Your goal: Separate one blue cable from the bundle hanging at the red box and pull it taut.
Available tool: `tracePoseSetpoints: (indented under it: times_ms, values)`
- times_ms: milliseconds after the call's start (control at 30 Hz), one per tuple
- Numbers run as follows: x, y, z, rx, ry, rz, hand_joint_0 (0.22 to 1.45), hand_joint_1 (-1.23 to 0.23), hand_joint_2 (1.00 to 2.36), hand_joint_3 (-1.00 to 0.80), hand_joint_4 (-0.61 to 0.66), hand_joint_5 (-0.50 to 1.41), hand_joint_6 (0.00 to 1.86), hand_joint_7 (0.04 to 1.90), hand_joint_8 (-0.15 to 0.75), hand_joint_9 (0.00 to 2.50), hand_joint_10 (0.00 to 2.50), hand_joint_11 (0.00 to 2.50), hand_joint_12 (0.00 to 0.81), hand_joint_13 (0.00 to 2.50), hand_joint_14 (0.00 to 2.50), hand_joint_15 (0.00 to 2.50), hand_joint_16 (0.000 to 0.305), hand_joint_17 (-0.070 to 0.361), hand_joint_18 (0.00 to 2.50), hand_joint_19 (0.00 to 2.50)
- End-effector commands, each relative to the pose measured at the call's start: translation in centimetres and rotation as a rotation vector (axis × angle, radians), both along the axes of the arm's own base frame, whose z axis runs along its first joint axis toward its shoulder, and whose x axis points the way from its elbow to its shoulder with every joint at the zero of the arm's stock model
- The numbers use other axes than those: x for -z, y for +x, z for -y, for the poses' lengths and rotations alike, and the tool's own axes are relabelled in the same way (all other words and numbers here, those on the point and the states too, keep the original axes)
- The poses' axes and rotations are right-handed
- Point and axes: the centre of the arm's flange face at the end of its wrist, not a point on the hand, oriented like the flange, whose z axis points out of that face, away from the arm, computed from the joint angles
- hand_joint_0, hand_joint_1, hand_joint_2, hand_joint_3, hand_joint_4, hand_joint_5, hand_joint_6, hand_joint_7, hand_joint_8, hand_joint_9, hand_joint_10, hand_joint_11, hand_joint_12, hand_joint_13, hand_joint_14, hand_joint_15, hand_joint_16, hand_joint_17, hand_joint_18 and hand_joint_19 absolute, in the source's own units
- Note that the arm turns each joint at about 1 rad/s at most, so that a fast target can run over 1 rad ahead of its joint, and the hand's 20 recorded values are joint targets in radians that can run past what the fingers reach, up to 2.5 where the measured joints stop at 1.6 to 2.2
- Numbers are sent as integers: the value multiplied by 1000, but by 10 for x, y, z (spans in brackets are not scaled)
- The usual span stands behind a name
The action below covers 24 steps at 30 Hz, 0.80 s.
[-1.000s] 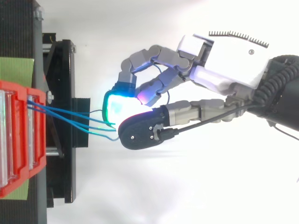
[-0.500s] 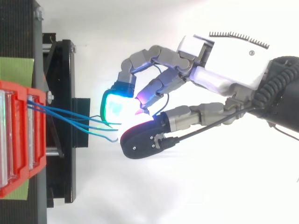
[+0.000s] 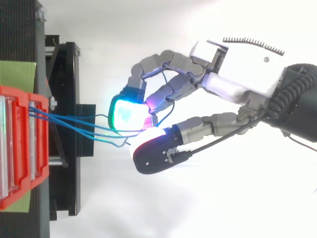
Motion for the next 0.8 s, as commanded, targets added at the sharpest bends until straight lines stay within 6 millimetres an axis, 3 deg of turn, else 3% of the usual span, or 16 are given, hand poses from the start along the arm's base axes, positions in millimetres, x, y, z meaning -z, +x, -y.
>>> tracePoseSetpoints:
  times_ms: [0, 367, 400, 500, 767]
  values:
    - [0, 0, 0, 1, 1, 1, 639, -888, 1000, -500, 59, -254, 883, 921, 239, 923, 19, 1182, 321, 959, 26, 749, 50, 112, 606, 562]
    - [0, 3, -2, -6, 7, 23, 610, -815, 1000, -500, 38, -261, 882, 897, 242, 899, 18, 1176, 329, 1072, 26, 832, 50, 112, 619, 571]
    - [12, 6, -3, -5, 7, 19, 617, -794, 1000, -500, 35, -260, 882, 886, 241, 903, 19, 1171, 330, 1086, 26, 828, 50, 112, 626, 574]
    - [21, 10, -4, -5, 28, 36, 607, -754, 1000, -500, 33, -260, 880, 896, 246, 917, 18, 1184, 336, 1105, 26, 844, 50, 112, 631, 579]
    - [21, 11, -5, -5, 33, 48, 540, -732, 1000, -500, 58, -260, 878, 885, 263, 929, 17, 1165, 354, 1179, 25, 884, 53, 120, 656, 572]
